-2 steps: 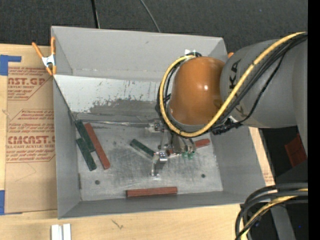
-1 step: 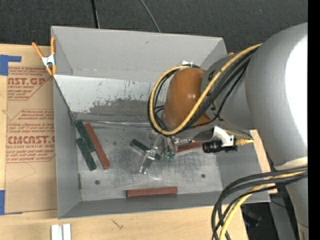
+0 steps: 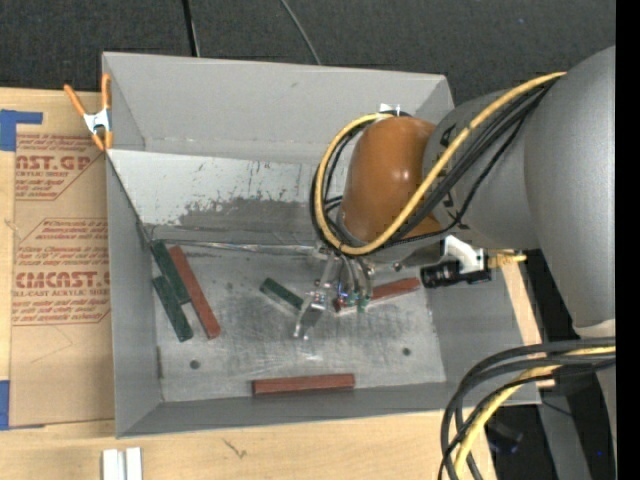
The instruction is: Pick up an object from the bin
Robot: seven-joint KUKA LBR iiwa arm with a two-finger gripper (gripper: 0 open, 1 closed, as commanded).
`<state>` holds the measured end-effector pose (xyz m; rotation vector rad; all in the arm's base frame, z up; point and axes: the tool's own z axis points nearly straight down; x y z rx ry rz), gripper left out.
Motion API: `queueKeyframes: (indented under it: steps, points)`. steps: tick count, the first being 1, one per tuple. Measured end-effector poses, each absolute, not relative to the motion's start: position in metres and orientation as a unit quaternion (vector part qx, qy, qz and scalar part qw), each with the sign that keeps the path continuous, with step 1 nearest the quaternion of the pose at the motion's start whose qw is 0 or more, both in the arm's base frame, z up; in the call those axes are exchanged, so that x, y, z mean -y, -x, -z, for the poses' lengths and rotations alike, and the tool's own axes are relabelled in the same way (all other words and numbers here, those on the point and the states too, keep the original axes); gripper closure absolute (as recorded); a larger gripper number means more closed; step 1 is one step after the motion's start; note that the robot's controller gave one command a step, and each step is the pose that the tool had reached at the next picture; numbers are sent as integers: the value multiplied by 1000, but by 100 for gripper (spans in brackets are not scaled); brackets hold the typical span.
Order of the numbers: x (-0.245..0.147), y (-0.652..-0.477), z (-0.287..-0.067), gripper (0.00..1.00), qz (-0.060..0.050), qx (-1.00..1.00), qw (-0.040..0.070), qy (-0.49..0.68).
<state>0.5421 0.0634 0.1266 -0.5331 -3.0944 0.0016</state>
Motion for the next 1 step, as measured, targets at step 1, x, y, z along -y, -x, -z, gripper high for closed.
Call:
queueKeyframes:
  steps: [1]
  points:
    - [-71, -553, -98, 0, 0, 979, -1, 203]
